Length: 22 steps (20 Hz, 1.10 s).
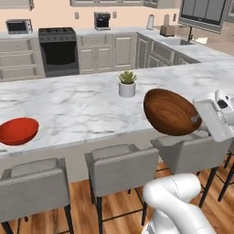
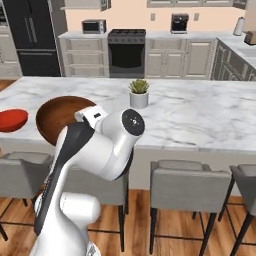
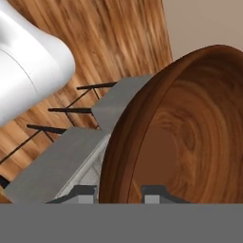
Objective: Pick up the bowls from the cabinet and place each bowl in front of a stool on the dining counter.
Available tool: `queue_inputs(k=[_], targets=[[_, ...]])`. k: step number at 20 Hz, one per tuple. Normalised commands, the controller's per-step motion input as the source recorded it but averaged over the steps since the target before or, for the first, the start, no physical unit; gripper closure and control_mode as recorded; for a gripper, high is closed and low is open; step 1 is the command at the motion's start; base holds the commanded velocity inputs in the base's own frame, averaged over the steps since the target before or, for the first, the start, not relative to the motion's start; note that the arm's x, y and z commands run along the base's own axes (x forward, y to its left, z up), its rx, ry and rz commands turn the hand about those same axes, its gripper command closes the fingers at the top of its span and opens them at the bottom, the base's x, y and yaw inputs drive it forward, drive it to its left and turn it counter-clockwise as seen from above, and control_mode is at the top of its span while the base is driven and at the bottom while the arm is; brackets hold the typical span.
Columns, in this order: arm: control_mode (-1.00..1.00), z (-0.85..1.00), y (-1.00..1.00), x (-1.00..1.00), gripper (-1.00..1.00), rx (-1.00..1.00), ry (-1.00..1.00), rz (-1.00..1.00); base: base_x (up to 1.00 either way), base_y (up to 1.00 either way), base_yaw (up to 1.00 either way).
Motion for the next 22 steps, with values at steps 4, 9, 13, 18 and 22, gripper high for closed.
queue_inputs(k=[4,9,13,18,22], targets=[[1.00,0.00,0.00,0.00,1.00,0.00,0.00,0.00,0.63,0.03,-0.01],[1.00,0.00,0.00,0.00,1.00,0.00,0.00,0.00,0.51,0.24,-0.08],[1.00,0.00,0.00,0.00,1.00,0.00,0.00,0.00,0.34,0.24,-0.04],[1.00,0.00,0.00,0.00,1.00,0.00,0.00,0.00,0.19,0.21,-0.01],[1.00,0.00,0.00,0.00,1.00,0.00,0.00,0.00,0.27,0.14,0.00]])
